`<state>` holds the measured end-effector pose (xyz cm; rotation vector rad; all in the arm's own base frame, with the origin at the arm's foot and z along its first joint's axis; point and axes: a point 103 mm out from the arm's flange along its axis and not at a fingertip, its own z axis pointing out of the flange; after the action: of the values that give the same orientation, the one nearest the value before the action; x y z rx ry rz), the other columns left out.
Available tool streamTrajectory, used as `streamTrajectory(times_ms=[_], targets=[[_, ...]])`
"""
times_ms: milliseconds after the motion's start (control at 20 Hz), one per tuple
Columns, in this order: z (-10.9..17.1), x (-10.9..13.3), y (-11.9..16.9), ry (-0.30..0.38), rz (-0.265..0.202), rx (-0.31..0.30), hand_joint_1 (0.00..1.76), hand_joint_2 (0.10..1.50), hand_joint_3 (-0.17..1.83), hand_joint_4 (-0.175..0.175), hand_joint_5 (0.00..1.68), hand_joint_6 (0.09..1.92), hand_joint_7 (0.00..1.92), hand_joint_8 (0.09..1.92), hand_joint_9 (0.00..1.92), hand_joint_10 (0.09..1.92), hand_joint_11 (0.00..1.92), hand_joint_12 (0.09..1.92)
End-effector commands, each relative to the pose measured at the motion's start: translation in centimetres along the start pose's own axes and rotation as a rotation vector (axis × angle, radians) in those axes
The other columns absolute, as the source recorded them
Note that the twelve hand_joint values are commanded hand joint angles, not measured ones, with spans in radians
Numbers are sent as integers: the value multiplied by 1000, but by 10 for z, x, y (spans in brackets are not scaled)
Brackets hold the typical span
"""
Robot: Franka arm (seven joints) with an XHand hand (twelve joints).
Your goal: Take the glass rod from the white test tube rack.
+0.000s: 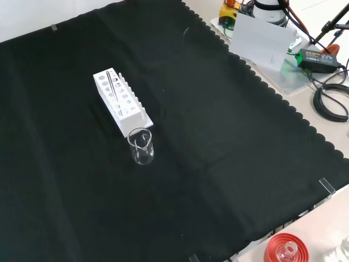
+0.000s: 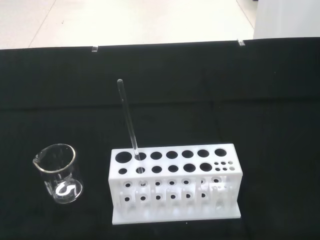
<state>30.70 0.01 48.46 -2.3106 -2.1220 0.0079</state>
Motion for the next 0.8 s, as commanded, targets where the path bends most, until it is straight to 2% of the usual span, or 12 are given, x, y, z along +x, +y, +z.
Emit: streamTrajectory(times_ms=[50, 100, 200, 800], targets=[[-67, -19, -99, -39, 121, -138, 615, 1072, -112, -54, 144, 198, 287, 93, 490, 87, 371, 769], [-72, -21, -107, -33, 129, -151, 560, 1085, -104, -40, 84, 111, 151, 87, 325, 87, 181, 852], [-75, -21, -110, -27, 134, -167, 520, 1095, -99, -31, 43, 87, 51, 87, 203, 87, 39, 925], [-77, -17, -108, -27, 137, -156, 510, 1099, -98, -32, 49, 87, 45, 87, 173, 87, 0, 952]])
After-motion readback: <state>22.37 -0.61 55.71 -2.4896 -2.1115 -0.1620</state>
